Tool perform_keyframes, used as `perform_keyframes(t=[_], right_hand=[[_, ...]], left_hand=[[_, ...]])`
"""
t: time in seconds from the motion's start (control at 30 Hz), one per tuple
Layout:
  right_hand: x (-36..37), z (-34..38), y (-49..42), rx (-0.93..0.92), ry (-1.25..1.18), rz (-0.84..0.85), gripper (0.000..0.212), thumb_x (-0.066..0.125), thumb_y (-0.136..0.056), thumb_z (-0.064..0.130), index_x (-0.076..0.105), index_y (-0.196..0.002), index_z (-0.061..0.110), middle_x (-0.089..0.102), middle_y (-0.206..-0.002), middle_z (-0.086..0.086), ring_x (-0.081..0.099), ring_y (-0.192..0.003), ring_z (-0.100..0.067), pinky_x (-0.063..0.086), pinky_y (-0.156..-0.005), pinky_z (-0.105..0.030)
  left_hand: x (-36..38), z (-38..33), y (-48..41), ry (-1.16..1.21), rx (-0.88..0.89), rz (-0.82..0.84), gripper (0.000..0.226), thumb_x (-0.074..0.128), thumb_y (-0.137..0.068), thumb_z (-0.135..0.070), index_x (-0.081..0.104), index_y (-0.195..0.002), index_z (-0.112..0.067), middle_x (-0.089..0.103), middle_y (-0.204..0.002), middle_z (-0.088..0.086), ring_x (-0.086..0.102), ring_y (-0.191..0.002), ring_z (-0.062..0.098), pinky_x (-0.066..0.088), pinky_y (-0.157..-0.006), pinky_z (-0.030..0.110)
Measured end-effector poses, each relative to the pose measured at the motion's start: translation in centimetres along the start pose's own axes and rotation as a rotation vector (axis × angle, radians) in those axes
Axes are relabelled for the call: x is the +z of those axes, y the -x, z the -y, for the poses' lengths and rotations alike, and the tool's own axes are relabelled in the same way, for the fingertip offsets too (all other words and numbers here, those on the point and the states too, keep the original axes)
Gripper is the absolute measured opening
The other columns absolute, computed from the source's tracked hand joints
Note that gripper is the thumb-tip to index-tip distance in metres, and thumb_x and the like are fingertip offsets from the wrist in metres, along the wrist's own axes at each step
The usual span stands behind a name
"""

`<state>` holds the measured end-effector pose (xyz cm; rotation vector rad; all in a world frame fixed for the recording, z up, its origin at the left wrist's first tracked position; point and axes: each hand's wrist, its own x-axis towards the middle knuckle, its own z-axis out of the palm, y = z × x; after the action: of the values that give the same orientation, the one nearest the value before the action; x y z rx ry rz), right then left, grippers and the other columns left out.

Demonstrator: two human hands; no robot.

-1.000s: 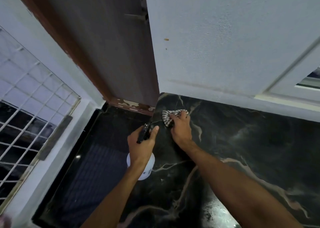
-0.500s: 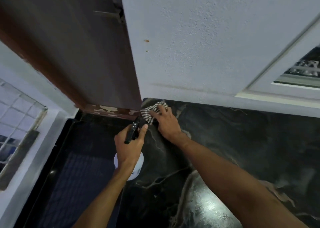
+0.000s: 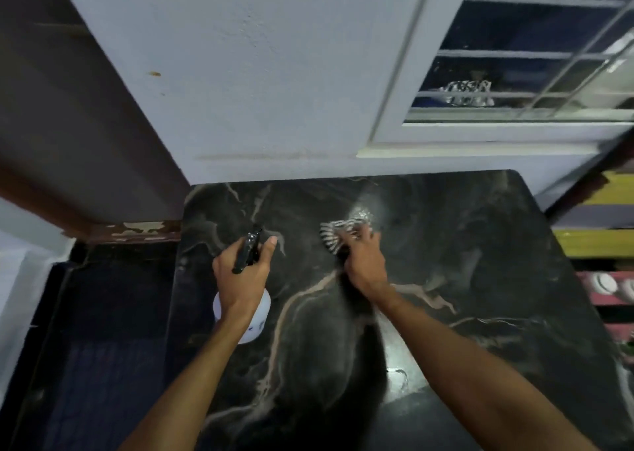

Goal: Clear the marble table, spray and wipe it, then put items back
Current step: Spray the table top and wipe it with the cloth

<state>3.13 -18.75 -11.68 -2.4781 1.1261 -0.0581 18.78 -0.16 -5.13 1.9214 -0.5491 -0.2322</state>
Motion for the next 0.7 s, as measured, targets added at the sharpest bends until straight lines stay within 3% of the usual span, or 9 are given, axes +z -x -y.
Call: perform_keyframes(t=[0.07,0.1,0.2,0.27,0.37,0.47,0.53,0.63,0.7], right_hand=[[-1.8,-3.4,0.1,0.195,-0.047,-0.037,0.074,0.049,-0.08,-0.002,0.048,-0.147,0.03,0.026,-0.156,-0.012,0.032,-0.135,-0.039,0.047,-0.107,-0.052],[-2.2,-3.8,0.5,0.175,-0.039,-0.001,0.074,0.05,-0.081,-0.001,0.047,-0.148,0.031,0.024,-0.157,-0.012,0.031,-0.137,-0.04,0.047,-0.107,-0.053],[-2.4,-4.5,1.3,-0.137,-0.023,0.138,0.071,0.055,-0.083,0.008,0.045,-0.148,0.035,0.027,-0.153,-0.008,0.032,-0.137,-0.036,0.051,-0.102,-0.052],[-3.2,-6.6,-0.7,-0.257,-0.007,0.135,0.073,0.056,-0.081,0.005,0.047,-0.147,0.036,0.03,-0.15,-0.005,0.034,-0.132,-0.032,0.052,-0.1,-0.048],[-6.6,-11.8,-5.6,-0.088,-0.017,0.017,0.074,0.055,-0.08,0.001,0.05,-0.147,0.031,0.032,-0.153,-0.012,0.038,-0.131,-0.036,0.042,-0.111,-0.043],[-9.9,-19.6,-7.3,0.17,-0.056,-0.049,0.07,0.056,-0.084,0.003,0.049,-0.148,0.03,0.028,-0.157,-0.015,0.034,-0.136,-0.04,0.04,-0.114,-0.046],[-10.5,-22.4,-5.7,0.206,-0.06,-0.095,0.071,0.056,-0.083,0.002,0.049,-0.148,0.03,0.026,-0.158,-0.016,0.031,-0.138,-0.04,0.039,-0.114,-0.048],[-8.7,-21.4,-1.7,0.018,-0.102,-0.074,0.072,0.059,-0.078,0.005,0.051,-0.146,0.03,0.03,-0.156,-0.015,0.033,-0.136,-0.039,0.04,-0.115,-0.047],[-7.4,-20.9,0.8,-0.195,-0.084,0.02,0.072,0.061,-0.079,0.005,0.052,-0.143,0.036,0.034,-0.154,-0.01,0.038,-0.134,-0.036,0.048,-0.107,-0.046]], left_hand=[[2.1,-1.2,1.1,0.03,0.001,0.021,0.036,0.08,-0.091,-0.031,0.062,-0.062,-0.018,0.063,-0.056,-0.001,0.064,-0.061,0.023,0.055,-0.068,0.04],[3.3,-1.8,1.5,0.033,-0.005,0.034,0.037,0.08,-0.091,-0.031,0.062,-0.063,-0.014,0.062,-0.056,0.002,0.062,-0.06,0.026,0.054,-0.067,0.04],[7.1,-3.9,2.3,0.007,0.018,0.046,0.048,0.081,-0.089,-0.029,0.054,-0.059,-0.003,0.055,-0.052,0.01,0.055,-0.054,0.031,0.049,-0.061,0.042],[9.9,-5.1,2.5,-0.011,0.073,0.035,0.049,0.081,-0.089,-0.026,0.051,-0.058,-0.003,0.052,-0.049,0.01,0.052,-0.05,0.028,0.045,-0.056,0.035],[13.2,-6.0,2.7,-0.067,0.106,0.029,0.051,0.08,-0.091,-0.025,0.049,-0.057,-0.002,0.051,-0.049,0.011,0.05,-0.048,0.031,0.043,-0.054,0.038],[17.3,-7.4,3.9,-0.029,0.04,-0.006,0.053,0.081,-0.09,-0.025,0.043,-0.058,-0.006,0.045,-0.051,0.008,0.041,-0.047,0.017,0.043,-0.056,0.04],[19.9,-8.7,4.9,0.01,0.008,0.0,0.05,0.081,-0.09,-0.022,0.044,-0.058,-0.009,0.047,-0.054,0.009,0.04,-0.049,0.013,0.044,-0.056,0.039],[23.0,-10.1,6.3,0.016,-0.037,0.025,0.045,0.081,-0.09,-0.026,0.054,-0.063,-0.002,0.057,-0.059,0.016,0.054,-0.057,0.037,0.051,-0.062,0.047],[24.6,-10.9,7.6,0.019,-0.055,0.037,0.046,0.081,-0.09,-0.029,0.056,-0.066,0.002,0.057,-0.061,0.022,0.057,-0.063,0.044,0.052,-0.064,0.051]])
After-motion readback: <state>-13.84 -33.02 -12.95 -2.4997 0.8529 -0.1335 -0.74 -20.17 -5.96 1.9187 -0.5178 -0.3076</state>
